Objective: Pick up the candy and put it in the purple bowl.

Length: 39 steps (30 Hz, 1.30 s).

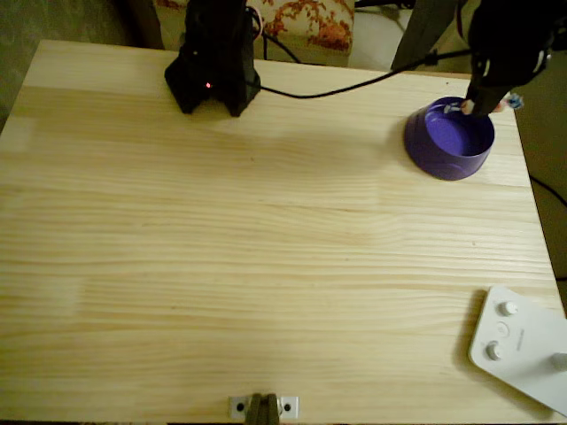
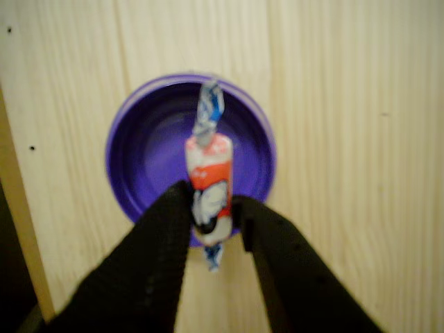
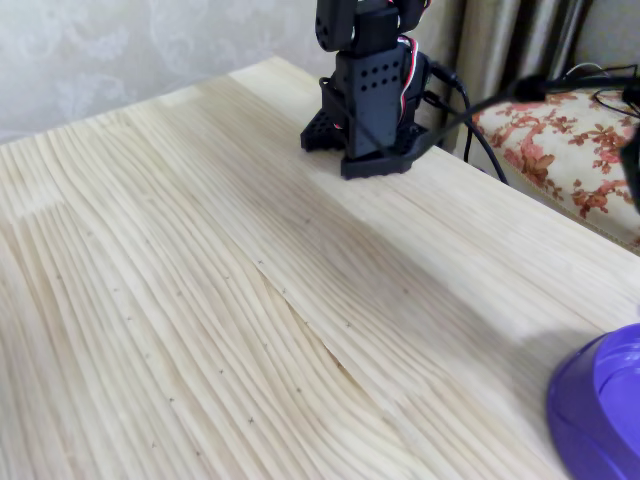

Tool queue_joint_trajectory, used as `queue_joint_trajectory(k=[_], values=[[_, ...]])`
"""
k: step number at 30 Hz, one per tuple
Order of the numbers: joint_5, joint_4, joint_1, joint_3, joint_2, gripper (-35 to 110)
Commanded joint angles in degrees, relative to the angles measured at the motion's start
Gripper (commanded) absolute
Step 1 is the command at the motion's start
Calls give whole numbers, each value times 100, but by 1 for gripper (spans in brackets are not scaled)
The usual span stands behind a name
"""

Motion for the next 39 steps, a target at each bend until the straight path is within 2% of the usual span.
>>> queue_joint_trajectory(k=[1, 18, 24, 28, 39], values=[[0, -44, -211, -589, 44, 0], [-26, -26, -299, -765, -492, 1], [-26, -26, -290, -703, -457, 8], [-26, -26, -281, -650, -457, 19], [0, -26, -264, -457, -158, 19]])
